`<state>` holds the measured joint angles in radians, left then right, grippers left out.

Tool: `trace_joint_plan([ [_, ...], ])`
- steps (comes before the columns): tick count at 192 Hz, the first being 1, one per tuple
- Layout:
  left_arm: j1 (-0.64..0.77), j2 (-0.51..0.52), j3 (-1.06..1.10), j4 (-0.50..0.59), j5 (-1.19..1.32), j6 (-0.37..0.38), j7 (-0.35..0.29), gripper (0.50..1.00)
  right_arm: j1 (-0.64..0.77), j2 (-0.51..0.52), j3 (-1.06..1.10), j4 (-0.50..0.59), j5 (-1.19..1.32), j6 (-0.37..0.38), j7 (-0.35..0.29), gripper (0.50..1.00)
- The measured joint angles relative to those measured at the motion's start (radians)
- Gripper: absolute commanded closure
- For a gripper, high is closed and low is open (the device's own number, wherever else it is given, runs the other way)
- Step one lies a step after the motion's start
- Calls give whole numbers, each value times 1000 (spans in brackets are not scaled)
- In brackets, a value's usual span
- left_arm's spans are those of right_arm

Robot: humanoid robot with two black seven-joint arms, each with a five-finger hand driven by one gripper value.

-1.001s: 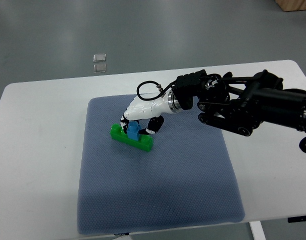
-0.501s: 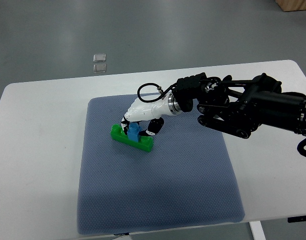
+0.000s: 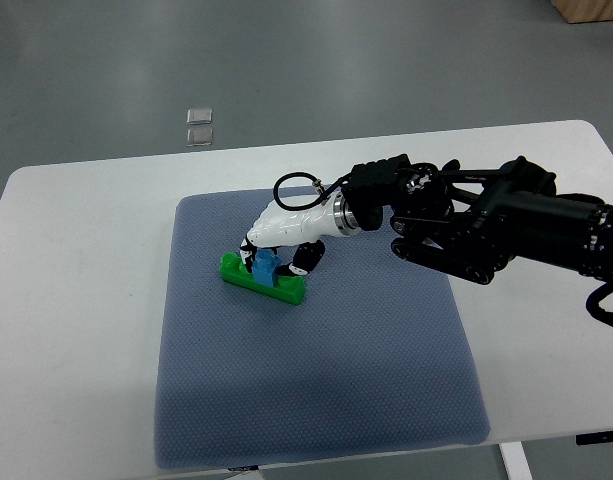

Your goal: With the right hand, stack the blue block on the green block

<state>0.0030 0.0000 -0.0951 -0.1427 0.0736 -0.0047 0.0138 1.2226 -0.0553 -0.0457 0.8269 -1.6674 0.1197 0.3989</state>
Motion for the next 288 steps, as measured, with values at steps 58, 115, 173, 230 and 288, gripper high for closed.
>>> trace_joint_plan([
  [58,0,0,0,0,0,0,0,500,-10,9,-2,-21,-13,-11,0,948],
  [115,0,0,0,0,0,0,0,500,-8,9,-2,-23,-14,-14,1,865],
  [173,0,0,0,0,0,0,0,500,5,2,6,-10,0,-5,6,632],
  [230,0,0,0,0,0,0,0,500,40,-12,10,-1,8,-3,9,615],
  [288,0,0,0,0,0,0,0,500,48,-17,11,3,9,-2,9,607],
])
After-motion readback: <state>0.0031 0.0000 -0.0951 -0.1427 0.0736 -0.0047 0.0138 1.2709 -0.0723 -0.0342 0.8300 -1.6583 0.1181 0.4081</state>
